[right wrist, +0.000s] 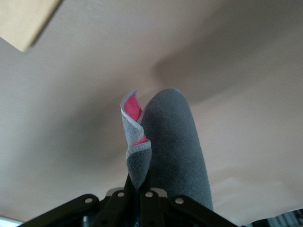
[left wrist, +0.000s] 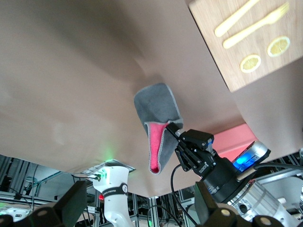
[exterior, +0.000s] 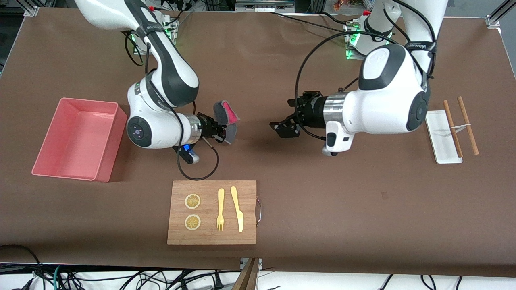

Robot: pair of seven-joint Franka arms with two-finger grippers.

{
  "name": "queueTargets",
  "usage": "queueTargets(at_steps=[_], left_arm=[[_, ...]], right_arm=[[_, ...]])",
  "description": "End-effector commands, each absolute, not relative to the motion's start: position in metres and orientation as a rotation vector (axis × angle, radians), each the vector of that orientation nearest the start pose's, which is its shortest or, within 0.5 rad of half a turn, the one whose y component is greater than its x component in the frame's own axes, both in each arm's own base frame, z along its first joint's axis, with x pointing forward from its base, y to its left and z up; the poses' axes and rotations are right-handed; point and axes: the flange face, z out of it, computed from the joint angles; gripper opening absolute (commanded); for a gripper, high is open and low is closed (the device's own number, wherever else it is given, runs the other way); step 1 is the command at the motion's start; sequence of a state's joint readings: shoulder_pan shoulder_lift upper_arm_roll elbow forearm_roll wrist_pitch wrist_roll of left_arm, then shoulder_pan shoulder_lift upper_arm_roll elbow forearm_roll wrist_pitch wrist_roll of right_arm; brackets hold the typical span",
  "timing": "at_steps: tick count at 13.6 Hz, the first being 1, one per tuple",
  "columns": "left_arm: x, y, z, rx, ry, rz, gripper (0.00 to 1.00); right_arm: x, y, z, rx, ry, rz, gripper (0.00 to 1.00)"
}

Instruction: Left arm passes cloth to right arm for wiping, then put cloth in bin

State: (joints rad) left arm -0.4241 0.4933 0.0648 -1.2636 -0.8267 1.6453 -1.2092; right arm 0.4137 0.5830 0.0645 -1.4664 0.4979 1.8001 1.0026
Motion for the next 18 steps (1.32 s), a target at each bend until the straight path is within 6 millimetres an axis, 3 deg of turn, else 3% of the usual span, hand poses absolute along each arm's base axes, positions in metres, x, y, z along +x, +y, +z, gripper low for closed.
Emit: queueTargets(at_steps=[1,5,7,9,11,15,18], left_arm=[[0.619,-0.303,0.498,-3.022,-1.547,1.034,1.00],[0.609,-0.283,0.493,-2.971,-1.493,0.822,1.00],[0.607,-0.255,0.502,-2.968,-1.450,0.702,1.00],[0.593,-0.225,0.508,-3.083,-1.219,0.680,1.00],[0.574,-0.188,0.518,-3.110,-1.107,0.612,1.00],[0.526,-0.147,0.541,-3.163,-0.760,0.445,1.00],[0.509,-0.116,0.550,-3.168,-0.460,0.338,1.00]], right_arm=[[0.580,0.362,0.314,-2.718,0.912,0.793,0.00],[0.563,0.384,0.272,-2.827,0.854,0.810,0.00],[0.558,0.386,0.257,-2.907,0.799,0.793,0.00],[0.558,0.376,0.242,-2.958,0.725,0.796,0.00],[0.567,0.358,0.230,-2.962,0.663,0.804,0.00],[0.601,0.274,0.228,-2.938,0.460,0.847,0.00],[0.613,0.219,0.237,-3.020,0.297,0.884,0.00]])
